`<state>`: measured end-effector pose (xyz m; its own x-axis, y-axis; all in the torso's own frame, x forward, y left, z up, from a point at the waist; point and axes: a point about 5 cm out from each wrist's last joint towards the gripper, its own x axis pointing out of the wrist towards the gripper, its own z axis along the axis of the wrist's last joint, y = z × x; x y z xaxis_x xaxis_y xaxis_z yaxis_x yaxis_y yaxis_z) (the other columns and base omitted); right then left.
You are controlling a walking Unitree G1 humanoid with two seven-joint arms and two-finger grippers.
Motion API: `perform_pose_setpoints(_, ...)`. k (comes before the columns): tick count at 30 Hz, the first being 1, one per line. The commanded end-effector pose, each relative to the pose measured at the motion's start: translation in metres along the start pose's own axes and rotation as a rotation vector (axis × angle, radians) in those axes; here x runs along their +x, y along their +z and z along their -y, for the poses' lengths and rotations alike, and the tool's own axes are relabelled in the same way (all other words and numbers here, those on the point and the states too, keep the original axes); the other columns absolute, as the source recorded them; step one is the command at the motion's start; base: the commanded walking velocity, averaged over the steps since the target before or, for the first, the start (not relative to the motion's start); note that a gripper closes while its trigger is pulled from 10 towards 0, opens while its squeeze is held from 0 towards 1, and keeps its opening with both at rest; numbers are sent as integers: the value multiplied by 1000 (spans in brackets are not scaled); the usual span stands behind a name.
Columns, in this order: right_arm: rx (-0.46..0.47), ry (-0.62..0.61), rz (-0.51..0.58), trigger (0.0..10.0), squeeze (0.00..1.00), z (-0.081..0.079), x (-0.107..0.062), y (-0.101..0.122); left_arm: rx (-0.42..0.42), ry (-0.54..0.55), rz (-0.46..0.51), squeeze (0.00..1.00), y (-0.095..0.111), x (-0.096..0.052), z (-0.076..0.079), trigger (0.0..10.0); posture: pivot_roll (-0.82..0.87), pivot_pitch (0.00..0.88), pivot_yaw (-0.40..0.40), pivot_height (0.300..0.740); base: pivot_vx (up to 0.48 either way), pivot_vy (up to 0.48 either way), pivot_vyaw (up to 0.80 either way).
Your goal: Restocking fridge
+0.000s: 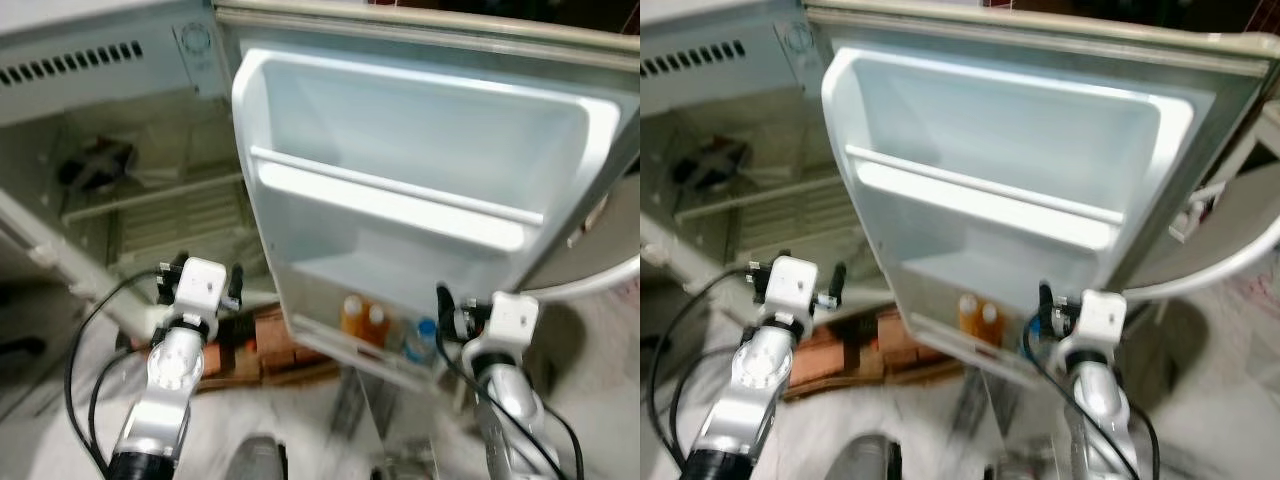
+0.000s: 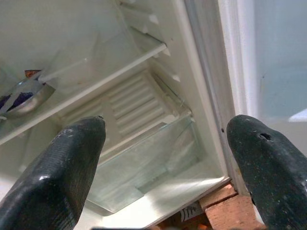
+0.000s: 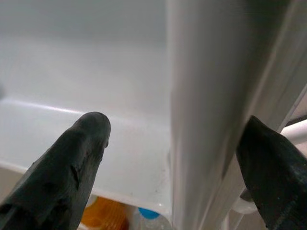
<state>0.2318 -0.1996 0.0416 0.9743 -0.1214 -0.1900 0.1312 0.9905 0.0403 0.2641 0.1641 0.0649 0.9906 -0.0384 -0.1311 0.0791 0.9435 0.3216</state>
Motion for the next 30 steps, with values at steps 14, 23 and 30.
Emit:
perform_pose_setpoints(14, 38, 48, 86, 10000, 0, -10, 11, 20, 12, -18, -8, 0, -3, 2, 6, 10000, -32, 0, 64, 740, 0, -157, 0)
perform_pose_setpoints(23, 92, 640, -156, 10000, 0, -54, -11, -1, 9, -24, -10, 0, -2, 2, 9, 10000, -40, 0, 69, 740, 0, -421, 0)
perform_pose_setpoints(30, 42, 1005, -349, 10000, 0, -37, -40, -12, 7, -14, -12, 0, -4, 0, 8, 10000, -29, 0, 63, 740, 0, -421, 0)
